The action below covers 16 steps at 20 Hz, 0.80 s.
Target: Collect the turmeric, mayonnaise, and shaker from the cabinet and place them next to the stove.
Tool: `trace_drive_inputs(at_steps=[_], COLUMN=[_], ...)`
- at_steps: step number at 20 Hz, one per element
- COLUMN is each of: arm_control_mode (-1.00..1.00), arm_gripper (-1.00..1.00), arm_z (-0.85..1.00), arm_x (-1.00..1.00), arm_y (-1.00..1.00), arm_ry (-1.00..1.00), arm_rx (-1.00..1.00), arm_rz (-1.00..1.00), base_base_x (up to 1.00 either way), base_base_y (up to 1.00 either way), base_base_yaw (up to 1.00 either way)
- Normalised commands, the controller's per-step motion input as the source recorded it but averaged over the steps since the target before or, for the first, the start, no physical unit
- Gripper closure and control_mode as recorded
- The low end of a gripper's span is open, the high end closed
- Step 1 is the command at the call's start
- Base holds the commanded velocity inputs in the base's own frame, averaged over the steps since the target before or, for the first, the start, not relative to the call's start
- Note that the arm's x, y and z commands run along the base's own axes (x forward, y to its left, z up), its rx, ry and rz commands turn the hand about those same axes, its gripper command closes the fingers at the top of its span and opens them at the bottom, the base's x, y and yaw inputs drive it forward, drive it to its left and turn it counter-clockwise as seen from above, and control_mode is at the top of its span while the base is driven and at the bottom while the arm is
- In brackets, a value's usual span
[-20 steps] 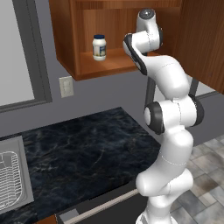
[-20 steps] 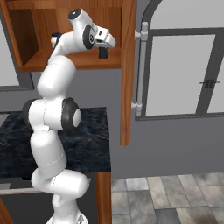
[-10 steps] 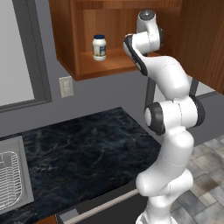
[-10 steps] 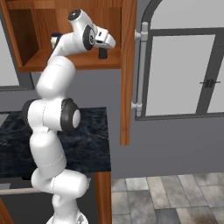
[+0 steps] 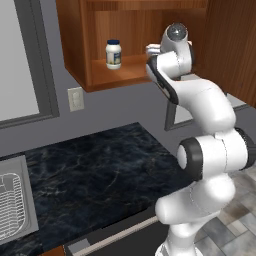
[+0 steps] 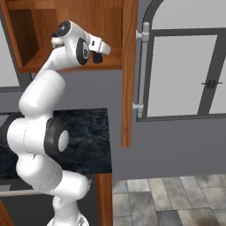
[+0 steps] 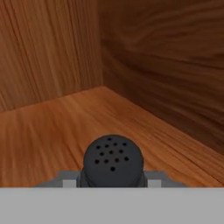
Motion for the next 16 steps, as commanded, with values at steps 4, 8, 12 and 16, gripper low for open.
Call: trace_drive_inputs(at_steps=[4, 8, 12, 16], arm_control_mode=[-1.0, -1.0, -1.0, -1.0], arm_gripper=[1.0, 1.0, 1.0, 1.0], arm_z=[0.11, 0.41, 0.51, 0.26], arm_x=[-1.0, -1.0, -1.0, -1.0], arm_y=[0.05, 0.0, 0.0, 0.0], arm_ry=[-0.12, -0.01, 0.0, 0.0], arm_rx=[0.0, 0.0, 0.0, 0.0], arm_rz=[0.03, 0.0, 0.0, 0.0], base_base_x=[0.0, 0.0, 0.0, 0.0], base_base_y=[0.0, 0.0, 0.0, 0.0], base_base_yaw=[0.0, 0.0, 0.0, 0.0])
